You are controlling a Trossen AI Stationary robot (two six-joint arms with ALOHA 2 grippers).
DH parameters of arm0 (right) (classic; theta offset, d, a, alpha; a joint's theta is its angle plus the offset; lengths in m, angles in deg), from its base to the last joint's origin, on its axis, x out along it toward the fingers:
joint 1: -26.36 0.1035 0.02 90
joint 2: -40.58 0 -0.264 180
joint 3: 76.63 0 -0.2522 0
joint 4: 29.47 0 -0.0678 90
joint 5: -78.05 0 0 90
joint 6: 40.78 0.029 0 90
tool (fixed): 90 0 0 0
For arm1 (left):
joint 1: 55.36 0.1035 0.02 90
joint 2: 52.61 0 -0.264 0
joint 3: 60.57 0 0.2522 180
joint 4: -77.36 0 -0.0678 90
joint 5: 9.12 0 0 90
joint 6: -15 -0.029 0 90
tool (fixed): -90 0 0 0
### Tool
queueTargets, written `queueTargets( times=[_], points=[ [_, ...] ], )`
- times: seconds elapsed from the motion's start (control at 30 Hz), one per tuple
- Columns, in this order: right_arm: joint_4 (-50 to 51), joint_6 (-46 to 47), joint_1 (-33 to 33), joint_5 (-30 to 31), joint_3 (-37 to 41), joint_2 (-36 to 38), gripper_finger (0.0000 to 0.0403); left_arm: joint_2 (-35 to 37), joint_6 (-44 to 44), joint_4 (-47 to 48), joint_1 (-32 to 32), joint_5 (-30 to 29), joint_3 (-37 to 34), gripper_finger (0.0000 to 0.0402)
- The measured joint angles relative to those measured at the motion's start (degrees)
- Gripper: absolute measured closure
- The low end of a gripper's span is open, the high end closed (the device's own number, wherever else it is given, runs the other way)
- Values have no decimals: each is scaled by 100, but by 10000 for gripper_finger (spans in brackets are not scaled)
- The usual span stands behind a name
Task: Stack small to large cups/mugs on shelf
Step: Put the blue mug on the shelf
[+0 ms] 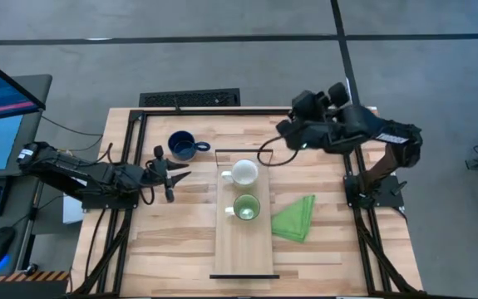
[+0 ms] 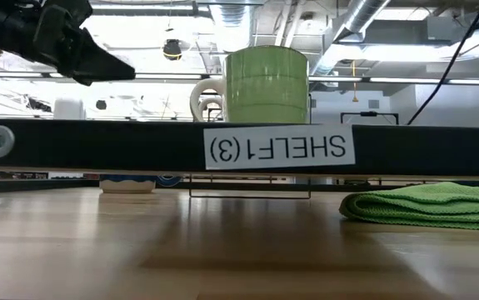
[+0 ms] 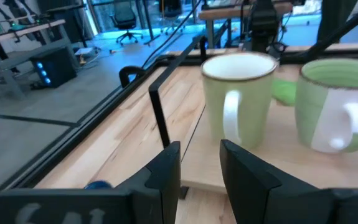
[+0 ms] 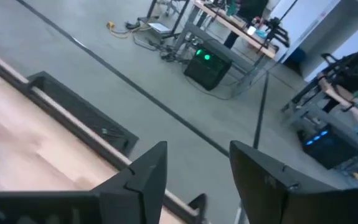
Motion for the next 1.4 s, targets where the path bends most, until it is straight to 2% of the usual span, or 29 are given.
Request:
queueTargets(
  times=[0.2, 0.43, 0.63, 0.73, 0.83, 0.93, 1.1, 1.23, 1.4],
  points=[
    [2, -662, -479, 86, 0, 465, 207, 1, -23, -158, 0, 21, 4, 297],
    [2, -1362, -902, 75, 2, 984, 208, 0, -109, -157, 0, -270, 4, 297],
    [-11, -1708, -1201, -94, 16, 1361, 208, 0, -114, -157, 0, -351, 4, 297],
    [-294, -1813, -1288, -91, 424, 1660, 209, 0, -91, -157, 0, -360, 4, 297],
    [-1267, -2268, -1368, -251, 1411, 2173, 209, 0, -83, -157, 0, -360, 4, 297],
    [-2971, -3261, -1563, -1048, 2764, 2857, 207, 0, 6, -157, 1, -360, 4, 297],
    [-6280, -4818, -1947, -3228, 4736, 4004, 208, 0, 122, -157, 0, -360, 4, 297],
    [-7607, -4922, -2552, -4686, 5901, 4560, 209, 0, 125, -157, 0, -360, 4, 297],
    [-8656, -4621, -3364, -5506, 7287, 4891, 206, 0, 127, -157, 0, -360, 4, 297]
  ],
)
